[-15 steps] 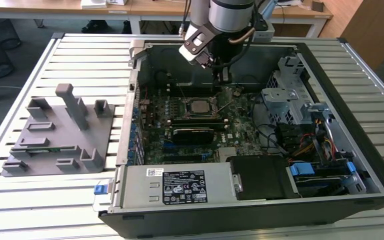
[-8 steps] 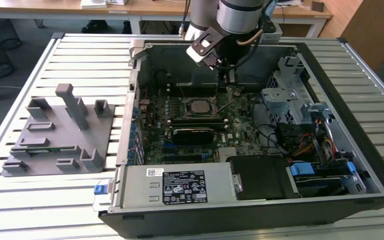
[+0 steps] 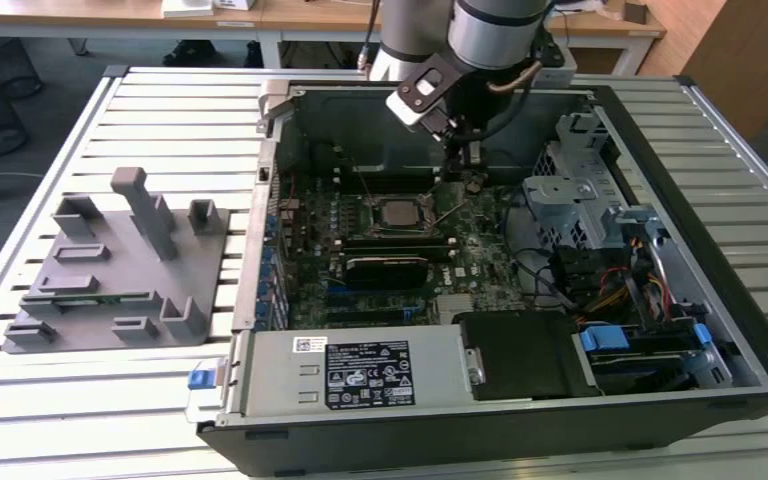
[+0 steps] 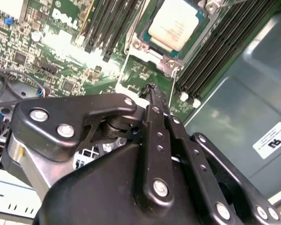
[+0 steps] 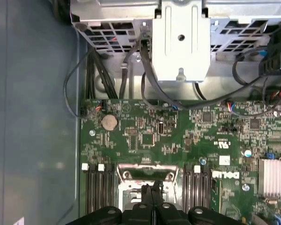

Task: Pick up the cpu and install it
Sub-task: 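Close the cpu cover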

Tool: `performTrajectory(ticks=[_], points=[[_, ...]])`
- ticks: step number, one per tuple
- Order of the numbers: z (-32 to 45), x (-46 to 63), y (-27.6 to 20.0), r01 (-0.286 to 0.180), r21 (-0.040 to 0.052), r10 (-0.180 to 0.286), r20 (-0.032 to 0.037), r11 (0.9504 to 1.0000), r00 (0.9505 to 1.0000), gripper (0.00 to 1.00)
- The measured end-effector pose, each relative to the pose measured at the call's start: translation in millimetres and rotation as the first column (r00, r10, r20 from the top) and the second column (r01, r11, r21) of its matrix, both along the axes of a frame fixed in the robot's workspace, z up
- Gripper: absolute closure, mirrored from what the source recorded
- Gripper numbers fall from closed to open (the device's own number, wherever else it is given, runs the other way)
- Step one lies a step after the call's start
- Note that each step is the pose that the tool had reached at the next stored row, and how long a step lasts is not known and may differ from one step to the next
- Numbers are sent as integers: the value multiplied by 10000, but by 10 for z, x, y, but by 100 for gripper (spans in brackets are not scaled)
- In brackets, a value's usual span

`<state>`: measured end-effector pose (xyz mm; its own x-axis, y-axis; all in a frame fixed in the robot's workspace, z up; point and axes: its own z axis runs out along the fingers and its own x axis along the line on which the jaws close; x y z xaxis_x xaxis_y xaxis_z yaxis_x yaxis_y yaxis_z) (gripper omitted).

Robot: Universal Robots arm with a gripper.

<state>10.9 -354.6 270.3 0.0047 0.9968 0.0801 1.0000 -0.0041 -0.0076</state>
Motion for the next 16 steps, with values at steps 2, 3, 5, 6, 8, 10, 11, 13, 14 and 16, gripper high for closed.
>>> performTrajectory(ticks=[2,3,5,6,8,10,11,13,14,16], points=[[-2,32,0,-1,-2,1,0,10000,10000,89],[-3,47,-1,-2,-2,2,-1,10000,10000,89],[-8,66,-1,-1,-1,1,-1,10000,10000,89],[-13,73,0,0,-1,0,0,10000,10000,89],[-23,95,0,-1,-3,1,-9,10000,10000,89],[-28,133,3,-1,-6,1,-29,10000,10000,89],[-29,143,2,-2,-5,2,-30,10000,10000,89],[-32,164,3,-7,-3,7,-30,10000,10000,89],[-34,175,4,-15,-3,15,-30,10000,10000,89],[-40,203,4,-107,-2,107,-30,9999,9999,89]])
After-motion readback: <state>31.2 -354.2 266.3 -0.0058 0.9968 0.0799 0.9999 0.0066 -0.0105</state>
